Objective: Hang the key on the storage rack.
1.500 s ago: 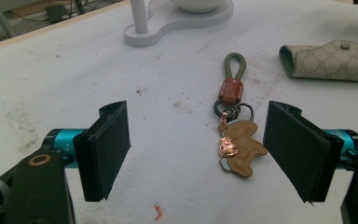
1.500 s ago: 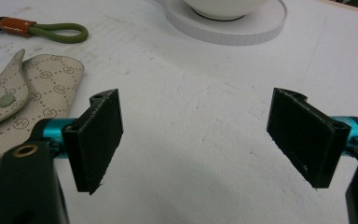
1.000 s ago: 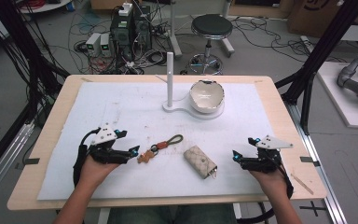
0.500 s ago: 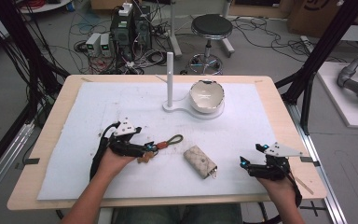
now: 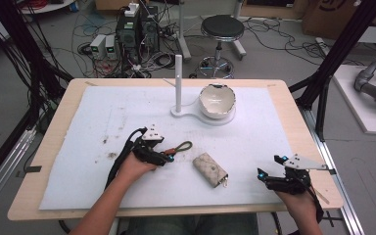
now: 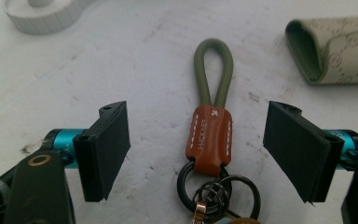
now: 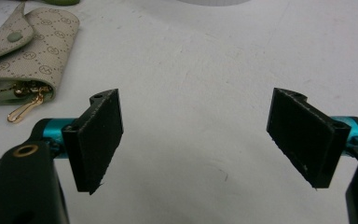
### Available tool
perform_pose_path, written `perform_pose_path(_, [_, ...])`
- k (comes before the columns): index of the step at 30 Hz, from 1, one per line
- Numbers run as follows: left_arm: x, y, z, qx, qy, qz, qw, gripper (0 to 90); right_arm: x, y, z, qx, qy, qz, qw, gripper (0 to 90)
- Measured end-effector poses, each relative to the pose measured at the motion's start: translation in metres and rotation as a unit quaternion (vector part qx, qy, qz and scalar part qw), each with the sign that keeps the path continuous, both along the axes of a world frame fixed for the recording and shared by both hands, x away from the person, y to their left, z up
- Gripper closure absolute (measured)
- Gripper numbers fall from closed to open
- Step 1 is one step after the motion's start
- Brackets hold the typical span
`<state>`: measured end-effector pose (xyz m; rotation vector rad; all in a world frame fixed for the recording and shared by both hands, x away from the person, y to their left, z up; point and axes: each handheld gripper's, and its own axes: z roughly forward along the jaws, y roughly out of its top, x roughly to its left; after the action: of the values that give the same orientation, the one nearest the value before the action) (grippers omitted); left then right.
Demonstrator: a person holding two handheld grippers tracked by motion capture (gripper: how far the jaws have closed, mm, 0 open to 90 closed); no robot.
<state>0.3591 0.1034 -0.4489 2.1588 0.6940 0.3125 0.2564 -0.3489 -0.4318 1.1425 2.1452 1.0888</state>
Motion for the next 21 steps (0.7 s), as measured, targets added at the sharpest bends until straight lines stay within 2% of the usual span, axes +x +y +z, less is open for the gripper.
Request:
perform_pose_path(2, [0.0004, -0.0022, -0.0031, 0.021, 0.002, 0.001, 0.9998, 24.3, -0.0004, -0.0002, -0.0007, 0.000, 0.005, 0.001, 1.0000, 18.6])
perform_pose_path(4, [0.0012, -0.0032, -0.0056, 0.030, 0.005, -0.001, 0.9995, 25.6, -0.0003, -0.0003, -0.0019, -0.004, 0.009, 0.003, 1.0000, 18.6])
perform_pose_path(12, [0.0008, -0.0018, -0.0066, 0.024, 0.004, -0.011, 0.9997, 34.4, 0.0012, 0.0006, -0.0038, -0.009, 0.013, 0.007, 0.9998, 18.6])
perform_pose_path(15, [-0.0009, -0.0021, -0.0061, 0.021, 0.002, -0.019, 0.9996, 44.7, 0.0007, 0.0024, -0.0031, -0.012, 0.011, 0.009, 0.9998, 18.7])
perform_pose_path(16, [-0.0018, -0.0024, -0.0058, 0.020, 0.004, -0.022, 0.9995, 44.7, 0.0007, 0.0024, -0.0031, -0.012, 0.011, 0.009, 0.9998, 18.7])
perform_pose_path(19, [-0.0050, -0.0028, -0.0064, 0.013, 0.001, -0.025, 0.9996, 54.2, 0.0007, 0.0030, -0.0031, -0.012, 0.011, 0.008, 0.9998, 18.7])
perform_pose_path(20, [-0.0057, -0.0026, -0.0068, 0.011, -0.001, -0.026, 0.9996, 60.1, 0.0011, 0.0029, -0.0033, -0.013, 0.011, 0.009, 0.9998, 18.7])
perform_pose_path(21, [-0.0066, -0.0026, -0.0066, 0.011, -0.002, -0.025, 0.9996, 60.1, 0.0011, 0.0029, -0.0033, -0.013, 0.011, 0.009, 0.9998, 18.6])
